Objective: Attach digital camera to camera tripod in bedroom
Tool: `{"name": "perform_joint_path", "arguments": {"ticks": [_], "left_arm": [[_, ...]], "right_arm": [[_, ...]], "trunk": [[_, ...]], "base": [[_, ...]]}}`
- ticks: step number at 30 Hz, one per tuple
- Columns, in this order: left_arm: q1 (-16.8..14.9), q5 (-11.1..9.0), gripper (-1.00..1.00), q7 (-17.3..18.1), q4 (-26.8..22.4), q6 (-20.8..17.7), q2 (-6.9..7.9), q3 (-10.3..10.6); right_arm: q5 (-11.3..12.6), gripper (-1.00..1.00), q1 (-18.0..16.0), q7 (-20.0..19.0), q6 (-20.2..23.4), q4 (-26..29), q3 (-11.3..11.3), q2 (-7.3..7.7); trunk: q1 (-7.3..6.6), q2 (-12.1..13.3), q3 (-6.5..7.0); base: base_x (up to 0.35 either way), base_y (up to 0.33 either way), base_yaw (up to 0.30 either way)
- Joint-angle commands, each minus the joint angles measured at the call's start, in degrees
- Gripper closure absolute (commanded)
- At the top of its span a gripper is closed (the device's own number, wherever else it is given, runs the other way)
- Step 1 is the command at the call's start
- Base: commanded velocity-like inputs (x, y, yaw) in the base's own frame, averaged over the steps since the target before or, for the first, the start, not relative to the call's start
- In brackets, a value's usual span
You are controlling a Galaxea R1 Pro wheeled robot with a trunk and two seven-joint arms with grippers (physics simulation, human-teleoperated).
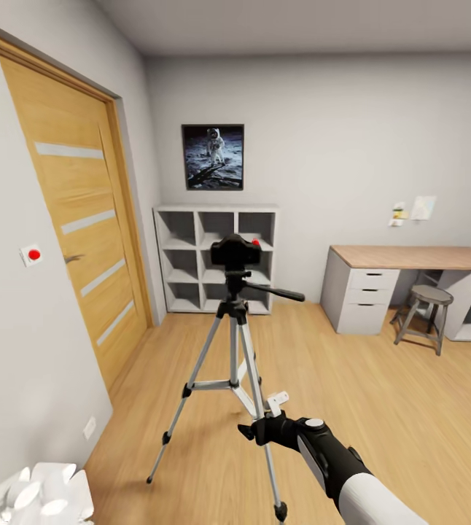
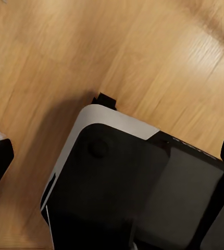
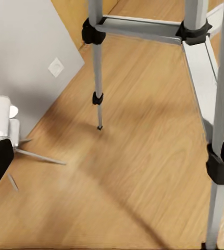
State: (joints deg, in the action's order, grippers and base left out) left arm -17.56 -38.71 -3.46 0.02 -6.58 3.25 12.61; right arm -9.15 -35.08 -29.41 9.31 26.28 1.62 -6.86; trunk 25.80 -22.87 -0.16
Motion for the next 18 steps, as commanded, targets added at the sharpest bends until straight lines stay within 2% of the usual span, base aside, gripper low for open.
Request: {"name": "perform_joint_path", "arguments": {"ticks": [1,13,18], "left_arm": [[-0.02,-0.49,-1.0,-0.14,-0.01,-0.2,0.0,0.48],[-0.02,-0.41,-1.0,-0.14,-0.02,-0.19,-0.07,0.48],[-0.02,-0.36,-1.0,-0.14,-0.02,-0.15,-0.21,0.48]], "right_arm": [[-0.37,-1.0,0.01,-0.19,0.27,0.12,-0.09,-0.01],[-0.31,-1.0,0.01,0.18,0.34,0.13,-0.34,0.02],[-0.18,-1.0,0.19,3.09,0.69,-0.38,-0.52,0.59]], "trunk": [[-0.01,-0.05,-0.03],[-0.01,-0.05,-0.03],[-0.01,-0.05,-0.03]], "base": [[-0.345,0.0,0.0],[-0.344,0.0,0.0],[-0.218,0.0,0.0]]}}
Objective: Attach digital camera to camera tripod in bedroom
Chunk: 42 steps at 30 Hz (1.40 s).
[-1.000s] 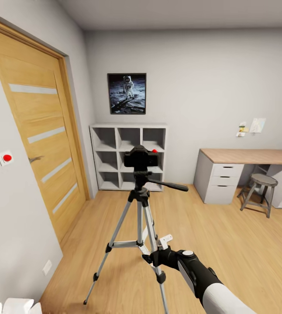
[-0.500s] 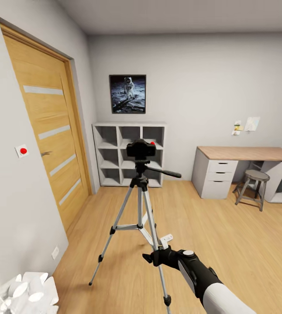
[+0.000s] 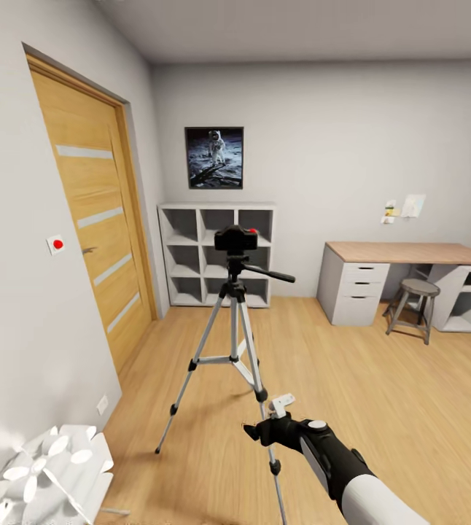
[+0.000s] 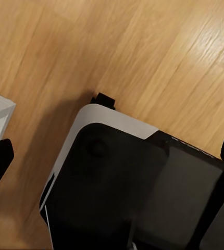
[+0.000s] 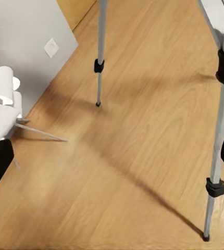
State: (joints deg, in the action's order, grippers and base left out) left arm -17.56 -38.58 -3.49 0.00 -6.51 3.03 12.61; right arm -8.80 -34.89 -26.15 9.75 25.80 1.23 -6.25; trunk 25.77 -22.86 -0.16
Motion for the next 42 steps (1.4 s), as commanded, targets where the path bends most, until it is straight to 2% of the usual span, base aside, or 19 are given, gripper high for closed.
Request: {"name": "perform_joint_path", "arguments": {"ticks": [1,7,11,12,15,20,25,29,32,37,42], "left_arm": [[-0.02,-0.48,-1.0,-0.12,0.0,-0.22,0.0,0.48],[-0.02,-0.63,-1.0,-0.12,-0.07,-0.18,0.03,0.48],[-0.02,-0.76,-1.0,-0.12,-0.1,-0.18,0.08,0.48],[-0.02,-0.66,-1.0,-0.12,-0.13,-0.17,0.1,0.48],[-0.02,-0.53,-1.0,-0.12,-0.17,-0.17,0.1,0.48],[-0.02,-0.7,-1.0,-0.12,-0.14,-0.19,0.07,0.48],[-0.02,-0.82,-1.0,-0.18,-0.06,-0.27,0.03,0.48],[0.03,-0.85,-1.0,-0.34,-0.03,-0.3,-0.04,0.46],[0.31,-0.87,-1.0,-0.4,-0.02,-0.28,-0.08,0.45],[1.64,-0.87,-1.0,-0.39,-0.01,-0.16,-0.11,0.43],[2.36,-0.83,-1.0,-0.38,-0.01,-0.1,-0.06,0.45]], "right_arm": [[-0.49,-1.0,-0.12,0.66,0.34,-0.34,-0.14,0.44],[0.03,-1.0,-0.29,5.41,0.38,-7.34,-0.23,5.16],[0.66,-1.0,-0.33,7.13,0.16,-14.24,-0.24,8.22],[0.87,-1.0,-0.33,7.63,0.09,-18.11,-0.24,9.36],[1.08,-1.0,-0.36,8.36,0.05,-22.96,-0.23,10.85],[1.26,-1.0,-0.22,10.08,0.02,-26.16,-0.2,13.34],[1.41,-1.0,2.58,12.89,0.01,-27.22,-0.24,14.29],[1.82,-1.0,6.98,15.72,-0.17,-27.52,-0.25,14.41],[2.98,-1.0,10.61,17.35,-0.98,-27.62,-0.26,14.41],[5.49,-1.0,16.07,18.57,-5.44,-27.7,-0.26,14.4],[6.88,-1.0,20.01,19.04,-10.87,-27.77,-0.26,14.35]], "trunk": [[0.01,-0.06,-0.03],[0.01,-0.06,-0.03],[0.01,-0.06,-0.03],[0.01,-0.06,-0.03],[0.01,-0.06,-0.03],[0.01,-0.06,-0.03],[0.01,-0.06,-0.03],[0.01,-0.06,-0.03],[0.01,-0.06,-0.03],[0.01,-0.06,-0.03],[0.01,-0.06,-0.03]], "base": [[-0.095,0.0,0.0],[-0.047,0.0,0.0],[-0.015,0.0,0.0],[-0.007,0.0,0.0],[-0.004,0.0,0.0],[-0.002,0.0,0.0],[0.0,0.0,0.0],[0.0,0.0,0.0],[0.0,0.0,0.0],[0.0,0.0,0.0],[0.0,0.0,0.0]]}}
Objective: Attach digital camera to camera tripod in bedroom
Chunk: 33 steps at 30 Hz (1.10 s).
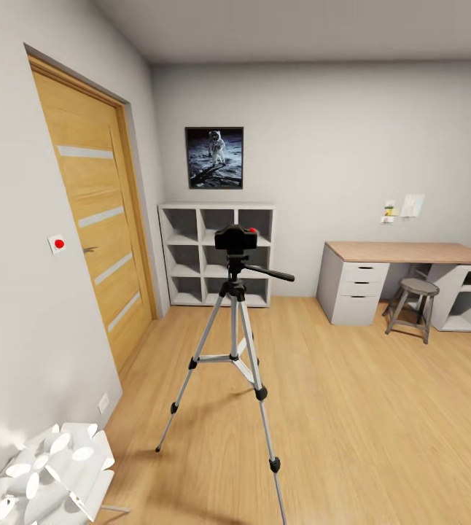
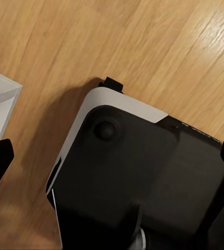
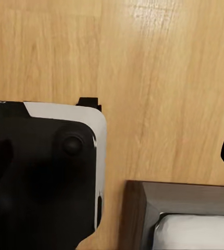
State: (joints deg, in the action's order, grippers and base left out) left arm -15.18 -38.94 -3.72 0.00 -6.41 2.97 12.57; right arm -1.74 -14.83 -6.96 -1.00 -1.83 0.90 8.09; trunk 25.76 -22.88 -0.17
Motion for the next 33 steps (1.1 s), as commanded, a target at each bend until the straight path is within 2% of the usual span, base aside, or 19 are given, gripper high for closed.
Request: {"name": "perform_joint_path", "arguments": {"ticks": [1,20,26,33], "left_arm": [[0.03,-0.43,-1.0,-0.15,0.0,-0.2,0.0,0.49],[0.23,-0.26,-1.0,-0.15,0.0,-0.15,0.11,0.52],[0.28,-0.26,-1.0,-0.12,0.01,3.08,0.07,0.52],[0.39,-0.26,-1.0,-0.07,0.0,3.31,-0.02,0.52]], "right_arm": [[-0.07,-1.0,0.27,-0.12,-0.53,-0.15,0.06,0.01],[0.33,-1.0,1.55,-0.46,-2.27,-0.19,0.06,-0.15],[0.23,-1.0,1.63,-0.14,-2.71,-0.18,0.09,-0.24],[0.32,-1.0,1.65,0.07,-2.74,-0.18,0.07,-0.24]], "trunk": [[0.02,-0.04,-0.02],[0.02,-0.04,-0.02],[0.02,-0.04,-0.02],[0.02,-0.04,0.02]], "base": [[0.0,0.0,0.0],[0.0,0.0,0.0],[0.0,0.0,0.0],[0.0,0.0,0.0]]}}
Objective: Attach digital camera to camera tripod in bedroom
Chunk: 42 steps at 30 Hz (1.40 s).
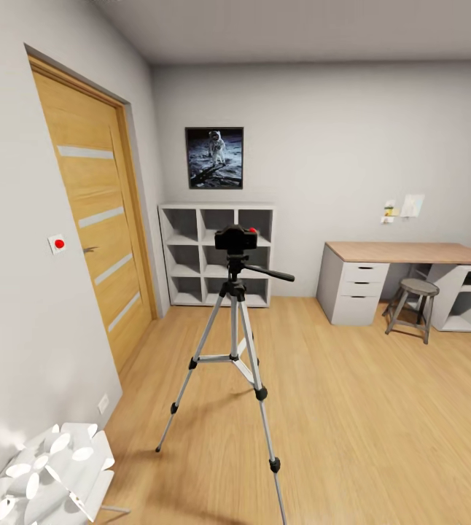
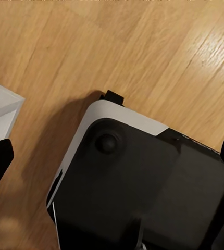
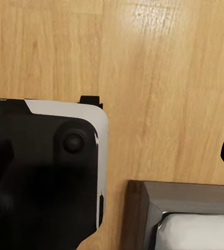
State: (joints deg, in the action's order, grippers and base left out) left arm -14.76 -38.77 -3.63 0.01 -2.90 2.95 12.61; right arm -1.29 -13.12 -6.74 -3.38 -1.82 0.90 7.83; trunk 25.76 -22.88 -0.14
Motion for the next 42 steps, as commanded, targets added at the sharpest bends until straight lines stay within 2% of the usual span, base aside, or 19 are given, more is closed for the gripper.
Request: {"name": "perform_joint_path", "arguments": {"ticks": [1,25,42], "left_arm": [[-0.01,-0.43,-1.0,-0.15,0.0,-0.18,-0.02,0.5],[0.0,-0.74,-1.0,-0.3,-0.07,-0.15,0.14,0.48],[0.0,-0.07,-1.0,-0.32,-0.9,-0.1,0.3,0.65]], "right_arm": [[-0.09,-1.0,-0.06,-0.14,-0.37,-0.18,0.07,0.01],[-0.02,-1.0,-0.06,-0.08,-0.46,-0.2,0.07,-0.01],[-0.02,-1.0,-0.06,-0.1,-0.41,-0.2,0.07,-0.01]], "trunk": [[0.02,-0.04,0.03],[0.02,-0.04,2.05],[0.02,-0.04,3.61]], "base": [[0.0,0.0,0.0],[0.0,0.0,0.0],[0.0,0.0,0.0]]}}
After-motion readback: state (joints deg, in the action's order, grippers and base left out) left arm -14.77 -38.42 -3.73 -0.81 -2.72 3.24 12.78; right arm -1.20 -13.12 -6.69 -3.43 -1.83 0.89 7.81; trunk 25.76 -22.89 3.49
